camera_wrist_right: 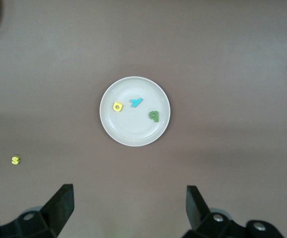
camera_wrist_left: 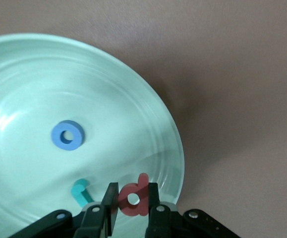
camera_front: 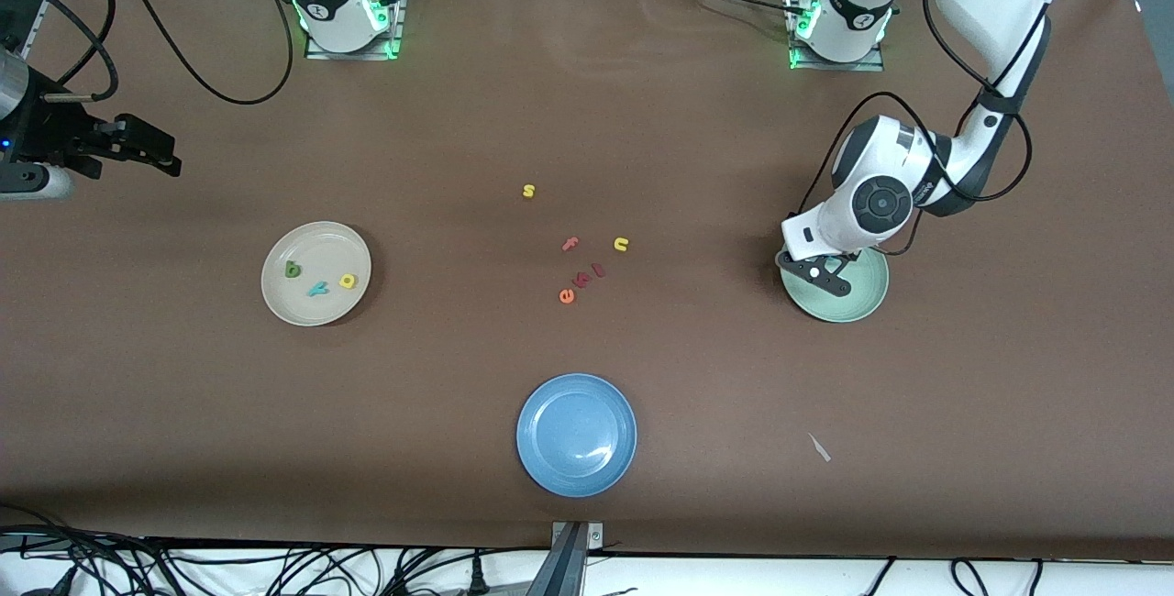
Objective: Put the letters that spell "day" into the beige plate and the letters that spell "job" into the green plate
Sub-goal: 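Lower the pink a onto the green plate and open the left gripper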
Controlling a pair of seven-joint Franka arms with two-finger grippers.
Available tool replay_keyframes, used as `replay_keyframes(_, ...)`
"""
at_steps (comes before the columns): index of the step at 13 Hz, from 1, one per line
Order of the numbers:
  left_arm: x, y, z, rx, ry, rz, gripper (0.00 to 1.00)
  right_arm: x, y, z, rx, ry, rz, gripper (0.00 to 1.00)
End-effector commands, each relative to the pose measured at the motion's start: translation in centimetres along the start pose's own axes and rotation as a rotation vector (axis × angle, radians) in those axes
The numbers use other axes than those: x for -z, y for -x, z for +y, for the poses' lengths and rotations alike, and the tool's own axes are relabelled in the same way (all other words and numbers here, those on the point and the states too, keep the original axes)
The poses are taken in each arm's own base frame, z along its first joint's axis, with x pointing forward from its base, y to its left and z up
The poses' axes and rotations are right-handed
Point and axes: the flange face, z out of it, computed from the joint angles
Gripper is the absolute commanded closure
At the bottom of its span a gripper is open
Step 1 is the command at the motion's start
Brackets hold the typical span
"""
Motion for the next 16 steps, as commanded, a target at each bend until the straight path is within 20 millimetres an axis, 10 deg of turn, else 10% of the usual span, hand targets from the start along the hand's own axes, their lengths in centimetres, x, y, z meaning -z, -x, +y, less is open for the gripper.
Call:
replay_keyframes(1,0.1,0.2,-0.5,0.002,0.01,0.015,0.01,0.2,0.7,0.1,0.005,-0.023,-0.015,0.0)
replay_keyframes(6,4.8,0.3,-1.3,0.015,-0.022,0.024,0.0,0.0,0.5,0.0,0.009,-0.015,-0.031,0.0)
replay_keyframes(16,27.2,1.3,-1.8,0.087,-0.02,-0.029,0.0,-0.1,0.5,-0.3,0.015,-0.013,-0.04,0.0)
